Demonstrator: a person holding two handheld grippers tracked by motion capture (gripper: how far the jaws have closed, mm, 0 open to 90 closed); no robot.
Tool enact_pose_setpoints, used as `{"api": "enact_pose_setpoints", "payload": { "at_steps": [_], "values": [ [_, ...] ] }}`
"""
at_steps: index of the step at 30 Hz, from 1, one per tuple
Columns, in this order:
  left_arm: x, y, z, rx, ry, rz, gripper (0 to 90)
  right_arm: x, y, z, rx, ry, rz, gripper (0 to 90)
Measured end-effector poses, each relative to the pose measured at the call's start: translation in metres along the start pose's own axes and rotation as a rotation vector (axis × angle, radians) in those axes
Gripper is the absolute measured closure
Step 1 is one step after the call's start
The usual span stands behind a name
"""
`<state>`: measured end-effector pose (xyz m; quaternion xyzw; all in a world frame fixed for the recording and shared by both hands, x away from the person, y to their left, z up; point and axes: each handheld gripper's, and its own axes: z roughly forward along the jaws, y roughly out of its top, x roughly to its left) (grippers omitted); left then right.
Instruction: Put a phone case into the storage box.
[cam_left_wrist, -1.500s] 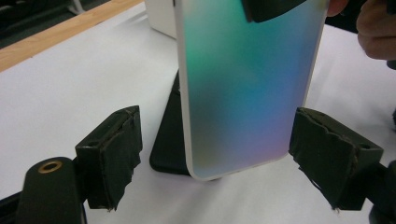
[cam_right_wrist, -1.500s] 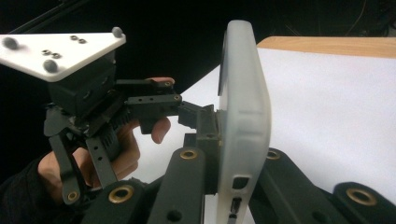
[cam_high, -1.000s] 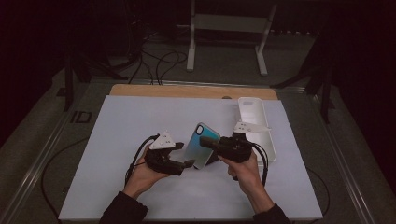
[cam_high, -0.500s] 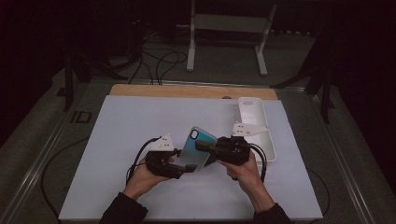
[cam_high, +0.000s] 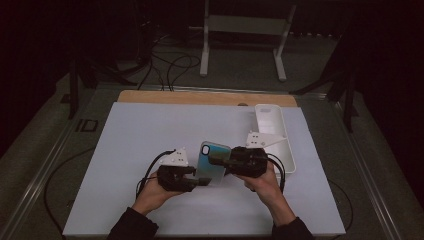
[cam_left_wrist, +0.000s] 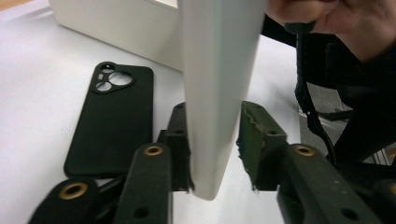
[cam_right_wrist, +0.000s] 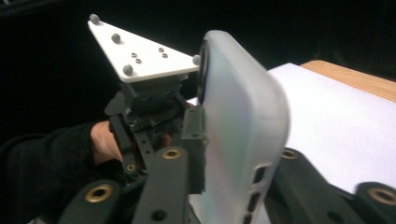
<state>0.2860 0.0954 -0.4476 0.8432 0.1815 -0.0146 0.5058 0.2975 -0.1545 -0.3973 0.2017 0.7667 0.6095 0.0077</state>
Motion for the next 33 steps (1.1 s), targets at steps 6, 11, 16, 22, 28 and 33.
{"api": "enact_pose_setpoints", "payload": {
  "at_steps": [6, 11, 16, 22, 28, 33],
  "values": [
    [-0.001, -0.001, 0.003, -0.007, 0.003, -0.006, 80.5, 0.002, 0.0, 0.003, 0.02, -0.061, -0.018, 53.0],
    [-0.003, -0.001, 0.002, -0.01, 0.047, 0.005, 81.0, 0.006, 0.0, 0.011, 0.037, -0.111, -0.032, 39.3],
    [-0.004, -0.002, 0.001, -0.015, 0.073, 0.009, 81.3, 0.01, 0.001, 0.015, 0.048, -0.165, -0.04, 23.1],
    [-0.003, -0.004, -0.002, -0.022, 0.123, -0.002, 81.3, 0.013, 0.002, 0.015, 0.057, -0.224, -0.023, 10.2],
    [0.0, -0.005, -0.003, -0.028, 0.18, -0.034, 81.3, 0.014, 0.003, 0.013, 0.047, -0.279, 0.01, 7.6],
    [0.001, -0.006, 0.001, -0.012, 0.207, -0.053, 81.3, 0.015, 0.006, 0.013, 0.018, -0.3, 0.052, 7.6]
  ]
}}
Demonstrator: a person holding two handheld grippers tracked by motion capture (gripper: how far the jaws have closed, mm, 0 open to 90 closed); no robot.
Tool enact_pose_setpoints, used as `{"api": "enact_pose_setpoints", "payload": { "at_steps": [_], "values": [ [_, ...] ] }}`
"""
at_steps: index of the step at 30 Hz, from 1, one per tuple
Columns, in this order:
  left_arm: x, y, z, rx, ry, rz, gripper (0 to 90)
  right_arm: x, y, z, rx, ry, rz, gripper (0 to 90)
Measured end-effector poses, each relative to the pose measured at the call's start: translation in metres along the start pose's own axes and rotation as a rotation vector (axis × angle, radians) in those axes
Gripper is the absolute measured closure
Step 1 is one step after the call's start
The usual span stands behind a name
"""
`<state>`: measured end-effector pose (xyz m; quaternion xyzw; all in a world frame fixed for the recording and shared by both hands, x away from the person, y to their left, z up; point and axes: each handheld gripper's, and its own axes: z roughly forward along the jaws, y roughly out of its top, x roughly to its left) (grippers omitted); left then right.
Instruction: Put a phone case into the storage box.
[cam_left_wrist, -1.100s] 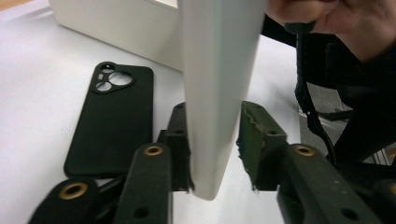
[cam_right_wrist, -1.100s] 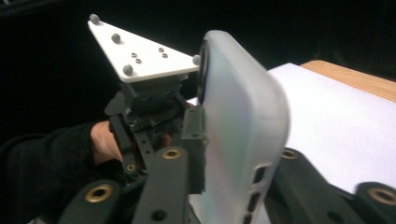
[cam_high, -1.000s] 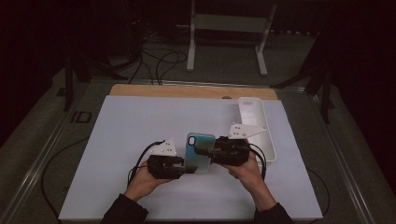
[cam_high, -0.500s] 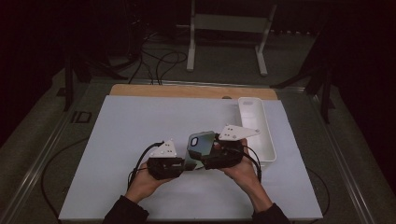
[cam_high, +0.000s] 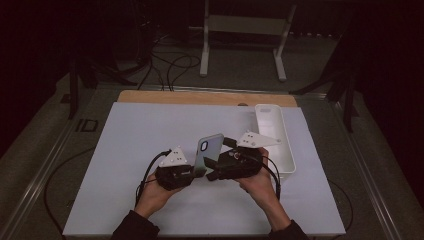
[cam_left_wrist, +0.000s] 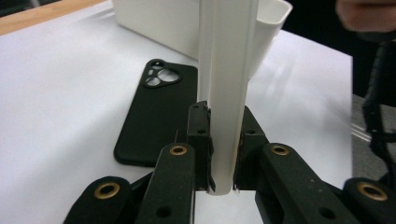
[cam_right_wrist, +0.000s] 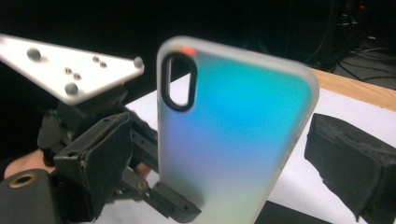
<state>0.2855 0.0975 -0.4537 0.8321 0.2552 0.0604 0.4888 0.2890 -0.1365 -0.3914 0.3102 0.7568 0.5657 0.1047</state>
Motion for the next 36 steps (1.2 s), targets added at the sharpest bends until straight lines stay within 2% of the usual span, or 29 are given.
{"api": "enact_pose_setpoints", "payload": {
  "at_steps": [5, 10, 13, 16, 20, 29, 36],
  "values": [
    [-0.001, -0.001, 0.003, 0.01, 0.018, -0.009, 81.2, 0.004, 0.002, 0.003, 0.003, -0.037, 0.012, 8.7],
    [-0.007, -0.001, 0.009, 0.025, 0.053, 0.006, 81.3, 0.007, 0.003, 0.01, 0.01, -0.077, 0.052, 10.9],
    [-0.012, 0.0, 0.013, 0.038, 0.084, 0.019, 81.4, 0.009, 0.003, 0.014, 0.017, -0.127, 0.059, 13.4],
    [-0.014, 0.0, 0.017, 0.04, 0.097, -0.002, 81.3, 0.009, 0.003, 0.018, 0.015, -0.169, 0.077, 15.9],
    [-0.017, 0.0, 0.02, 0.042, 0.095, -0.009, 81.3, 0.007, 0.002, 0.02, 0.01, -0.183, 0.097, 15.9],
    [-0.016, 0.0, 0.021, 0.032, 0.086, -0.014, 81.0, 0.006, 0.002, 0.02, 0.01, -0.184, 0.092, 16.8],
    [-0.014, 0.0, 0.016, 0.019, 0.088, -0.012, 73.2, 0.009, 0.003, 0.021, 0.005, -0.168, 0.073, 17.0]
  ]
}}
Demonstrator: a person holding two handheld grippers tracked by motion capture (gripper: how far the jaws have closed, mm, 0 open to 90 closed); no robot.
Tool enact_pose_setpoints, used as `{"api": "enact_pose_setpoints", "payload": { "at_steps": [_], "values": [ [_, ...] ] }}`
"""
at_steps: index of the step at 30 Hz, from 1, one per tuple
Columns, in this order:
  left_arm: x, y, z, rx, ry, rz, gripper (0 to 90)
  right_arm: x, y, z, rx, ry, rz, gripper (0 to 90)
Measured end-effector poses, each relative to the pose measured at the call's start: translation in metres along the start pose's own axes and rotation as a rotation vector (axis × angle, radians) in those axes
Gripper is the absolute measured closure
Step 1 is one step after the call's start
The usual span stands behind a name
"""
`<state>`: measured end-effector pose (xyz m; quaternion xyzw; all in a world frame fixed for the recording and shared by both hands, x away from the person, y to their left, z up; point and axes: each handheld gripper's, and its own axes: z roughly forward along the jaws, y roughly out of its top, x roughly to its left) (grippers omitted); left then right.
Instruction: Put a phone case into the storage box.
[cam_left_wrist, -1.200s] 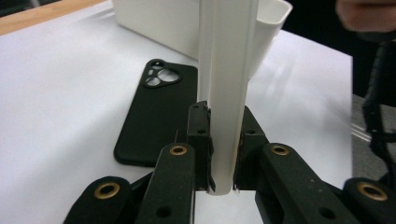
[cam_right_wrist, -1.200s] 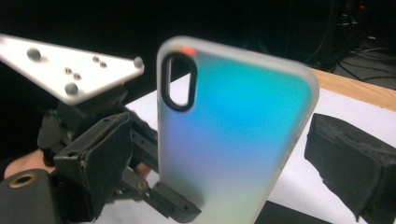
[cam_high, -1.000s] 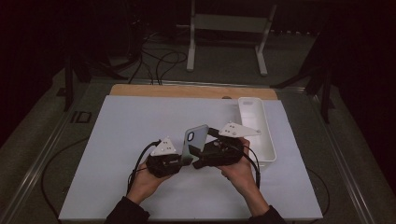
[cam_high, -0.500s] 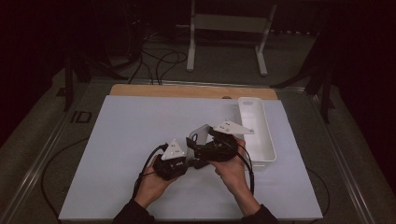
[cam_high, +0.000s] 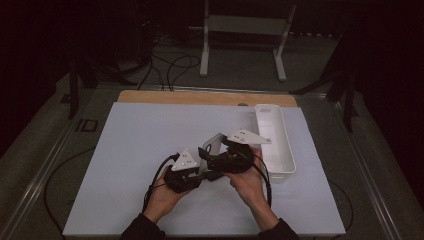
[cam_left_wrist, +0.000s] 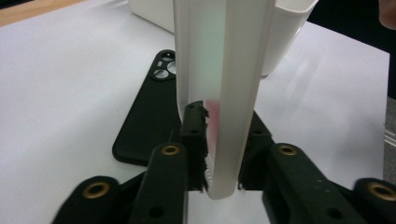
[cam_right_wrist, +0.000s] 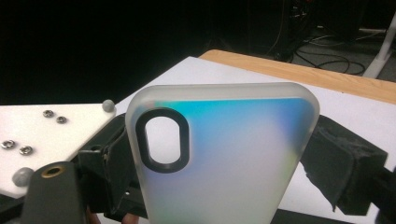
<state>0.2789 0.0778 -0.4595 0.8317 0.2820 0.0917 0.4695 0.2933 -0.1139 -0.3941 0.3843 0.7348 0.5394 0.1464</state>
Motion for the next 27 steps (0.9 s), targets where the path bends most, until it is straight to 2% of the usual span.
{"api": "enact_pose_setpoints", "payload": {
  "at_steps": [10, 15, 16, 17, 22, 24, 27],
  "values": [
    [0.007, -0.003, -0.01, -0.02, -0.005, -0.021, 58.3, -0.002, 0.001, 0.001, 0.0, -0.008, 0.003, 17.0],
    [0.012, -0.005, -0.019, -0.046, 0.008, -0.03, 54.5, -0.006, 0.003, 0.0, -0.004, -0.011, 0.003, 17.0],
    [0.014, -0.006, -0.021, -0.054, 0.023, -0.033, 53.1, -0.007, 0.004, 0.0, -0.004, -0.009, 0.007, 16.9],
    [0.014, -0.006, -0.023, -0.059, 0.035, -0.036, 46.9, -0.008, 0.004, 0.0, -0.004, -0.008, 0.007, 17.0],
    [0.017, -0.009, -0.031, -0.071, 0.122, -0.031, 29.9, -0.01, 0.008, -0.001, -0.005, -0.011, 0.006, 17.0],
    [0.02, -0.01, -0.034, -0.075, 0.142, -0.039, 21.3, -0.012, 0.009, -0.001, -0.005, -0.014, 0.003, 16.9],
    [0.023, -0.012, -0.04, -0.091, 0.164, -0.051, 15.5, -0.015, 0.011, -0.001, -0.009, -0.02, 0.006, 17.0]
  ]
}}
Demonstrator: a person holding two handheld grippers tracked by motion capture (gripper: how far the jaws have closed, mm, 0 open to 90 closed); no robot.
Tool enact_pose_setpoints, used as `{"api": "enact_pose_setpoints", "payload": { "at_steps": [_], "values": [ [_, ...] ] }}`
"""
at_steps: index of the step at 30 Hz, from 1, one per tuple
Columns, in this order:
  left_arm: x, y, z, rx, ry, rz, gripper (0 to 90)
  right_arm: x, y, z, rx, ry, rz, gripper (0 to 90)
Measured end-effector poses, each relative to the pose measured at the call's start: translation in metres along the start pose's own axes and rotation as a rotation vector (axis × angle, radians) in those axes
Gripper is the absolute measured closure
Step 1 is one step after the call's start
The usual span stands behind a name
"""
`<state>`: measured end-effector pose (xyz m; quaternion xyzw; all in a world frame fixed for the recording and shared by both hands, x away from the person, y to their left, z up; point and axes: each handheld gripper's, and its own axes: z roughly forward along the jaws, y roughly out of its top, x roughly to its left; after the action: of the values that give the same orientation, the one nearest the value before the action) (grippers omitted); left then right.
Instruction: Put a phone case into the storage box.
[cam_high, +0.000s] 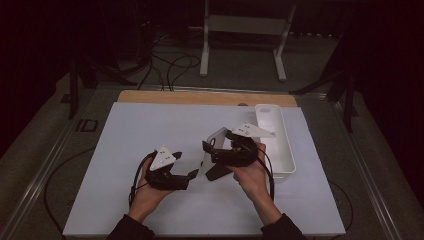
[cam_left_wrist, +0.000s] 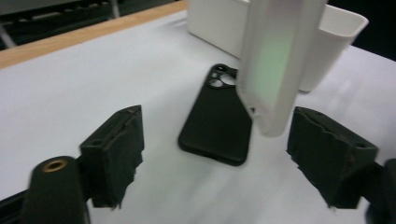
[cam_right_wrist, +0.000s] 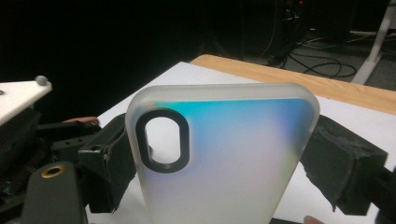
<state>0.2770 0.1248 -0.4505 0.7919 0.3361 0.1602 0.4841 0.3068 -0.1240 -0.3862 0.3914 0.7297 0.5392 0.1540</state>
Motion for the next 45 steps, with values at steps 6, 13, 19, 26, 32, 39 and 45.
{"api": "enact_pose_setpoints", "payload": {
  "at_steps": [6, 13, 19, 26, 32, 39, 45],
  "values": [
    [0.009, -0.002, -0.009, -0.016, 0.035, -0.022, 6.1, -0.005, 0.003, 0.0, -0.004, -0.009, 0.003, 17.0],
    [0.021, -0.01, -0.022, -0.048, 0.072, -0.037, 0.4, -0.009, 0.006, -0.001, -0.007, -0.022, -0.001, 16.9],
    [0.029, -0.018, -0.031, -0.065, 0.111, -0.044, 0.2, -0.012, 0.008, -0.002, -0.009, -0.028, -0.005, 17.0],
    [0.041, -0.036, -0.047, -0.087, 0.177, -0.052, 0.2, -0.014, 0.01, -0.002, -0.012, -0.039, -0.016, 16.9],
    [0.048, -0.055, -0.059, -0.076, 0.205, -0.058, 0.2, -0.016, 0.011, -0.002, -0.015, -0.05, -0.022, 16.9],
    [0.051, -0.065, -0.065, -0.082, 0.226, -0.053, 0.2, -0.022, 0.014, -0.003, -0.026, -0.065, -0.023, 16.9],
    [0.053, -0.067, -0.066, -0.089, 0.249, -0.06, 0.2, -0.03, 0.023, -0.005, -0.036, -0.097, -0.025, 16.9]
  ]
}}
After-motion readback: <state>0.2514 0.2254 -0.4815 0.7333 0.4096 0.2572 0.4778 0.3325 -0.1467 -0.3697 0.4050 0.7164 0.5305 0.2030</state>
